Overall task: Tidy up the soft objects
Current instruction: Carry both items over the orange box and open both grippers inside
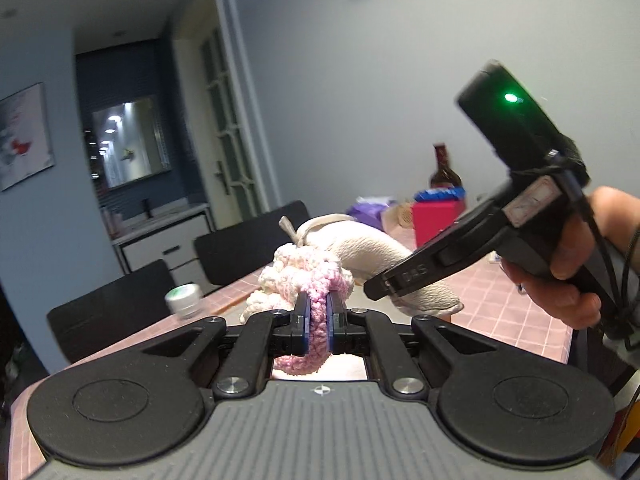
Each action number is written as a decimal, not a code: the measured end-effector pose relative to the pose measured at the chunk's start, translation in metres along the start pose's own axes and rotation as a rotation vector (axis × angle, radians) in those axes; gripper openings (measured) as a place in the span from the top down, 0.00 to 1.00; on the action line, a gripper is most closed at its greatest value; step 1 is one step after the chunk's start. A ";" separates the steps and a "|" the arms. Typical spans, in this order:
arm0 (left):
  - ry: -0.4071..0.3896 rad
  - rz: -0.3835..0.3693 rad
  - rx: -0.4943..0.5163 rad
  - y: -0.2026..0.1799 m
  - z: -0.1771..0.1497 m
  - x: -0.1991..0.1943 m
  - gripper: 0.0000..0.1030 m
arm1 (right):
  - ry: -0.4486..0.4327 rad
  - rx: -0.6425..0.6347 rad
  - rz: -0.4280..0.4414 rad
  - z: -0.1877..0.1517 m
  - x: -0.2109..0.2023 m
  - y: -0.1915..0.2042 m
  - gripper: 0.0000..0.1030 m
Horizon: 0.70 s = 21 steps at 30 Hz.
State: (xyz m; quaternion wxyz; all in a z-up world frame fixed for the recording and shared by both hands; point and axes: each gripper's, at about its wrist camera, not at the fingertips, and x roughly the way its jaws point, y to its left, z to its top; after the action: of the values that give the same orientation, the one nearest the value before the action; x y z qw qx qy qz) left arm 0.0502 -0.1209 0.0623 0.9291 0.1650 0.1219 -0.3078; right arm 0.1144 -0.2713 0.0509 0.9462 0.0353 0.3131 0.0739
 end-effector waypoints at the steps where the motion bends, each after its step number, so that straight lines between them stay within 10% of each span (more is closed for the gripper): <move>1: 0.018 -0.008 0.012 -0.002 0.001 0.010 0.92 | 0.023 0.002 -0.006 0.002 0.008 -0.005 0.88; 21: 0.467 -0.168 0.116 -0.001 -0.018 0.127 0.92 | 0.432 -0.110 -0.040 0.000 0.132 -0.043 0.85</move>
State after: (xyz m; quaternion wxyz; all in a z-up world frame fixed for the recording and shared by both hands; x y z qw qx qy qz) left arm 0.1464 -0.1821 0.0039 0.8358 0.2738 0.3288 -0.3440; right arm 0.2241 -0.2927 -0.0309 0.8589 -0.0389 0.5046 0.0781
